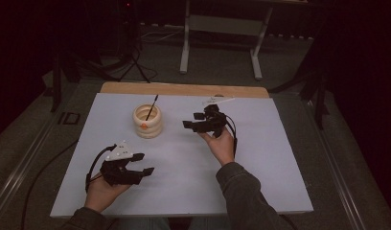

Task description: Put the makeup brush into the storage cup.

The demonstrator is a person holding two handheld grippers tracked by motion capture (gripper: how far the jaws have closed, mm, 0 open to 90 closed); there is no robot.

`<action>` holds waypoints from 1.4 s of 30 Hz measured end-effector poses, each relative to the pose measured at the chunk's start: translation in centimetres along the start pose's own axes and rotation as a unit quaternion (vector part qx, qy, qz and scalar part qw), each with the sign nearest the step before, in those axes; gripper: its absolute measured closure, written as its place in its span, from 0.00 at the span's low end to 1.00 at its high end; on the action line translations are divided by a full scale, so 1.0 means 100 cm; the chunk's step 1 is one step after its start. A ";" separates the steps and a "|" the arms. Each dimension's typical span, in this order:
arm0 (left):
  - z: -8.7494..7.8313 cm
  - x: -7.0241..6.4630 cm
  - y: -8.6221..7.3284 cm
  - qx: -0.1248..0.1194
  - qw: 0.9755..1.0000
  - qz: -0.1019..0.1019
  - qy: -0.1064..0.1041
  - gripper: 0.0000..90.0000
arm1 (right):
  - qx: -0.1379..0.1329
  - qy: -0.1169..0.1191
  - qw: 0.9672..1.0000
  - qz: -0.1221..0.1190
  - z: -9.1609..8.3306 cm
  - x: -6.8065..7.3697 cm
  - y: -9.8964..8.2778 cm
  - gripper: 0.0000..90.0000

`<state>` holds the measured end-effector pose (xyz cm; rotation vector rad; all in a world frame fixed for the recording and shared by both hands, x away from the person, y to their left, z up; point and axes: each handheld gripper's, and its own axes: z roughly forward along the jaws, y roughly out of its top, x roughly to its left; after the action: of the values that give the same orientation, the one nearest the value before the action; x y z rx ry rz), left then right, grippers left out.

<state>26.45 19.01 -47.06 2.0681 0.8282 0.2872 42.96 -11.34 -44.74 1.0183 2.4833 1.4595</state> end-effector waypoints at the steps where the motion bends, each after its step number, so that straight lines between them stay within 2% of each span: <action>1: 0.000 0.000 0.000 0.000 1.000 0.000 0.000 0.40 | 0.000 -0.001 1.000 0.001 -0.001 -0.001 -0.001 0.35; 23: -0.001 0.002 0.000 0.000 1.000 -0.003 0.009 0.36 | -0.008 -0.007 1.000 0.009 -0.032 -0.011 -0.027 0.31; 35: -0.002 0.004 -0.001 0.001 1.000 -0.006 0.011 0.35 | -0.003 -0.009 1.000 0.020 -0.049 -0.016 -0.060 0.30; 42: -0.004 0.005 -0.001 -0.002 1.000 -0.010 0.015 0.35 | -0.002 -0.013 1.000 0.024 -0.057 -0.018 -0.071 0.29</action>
<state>26.61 19.66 -46.97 2.0545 0.8656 0.3085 38.63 -18.90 -47.81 1.0951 2.4530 1.4549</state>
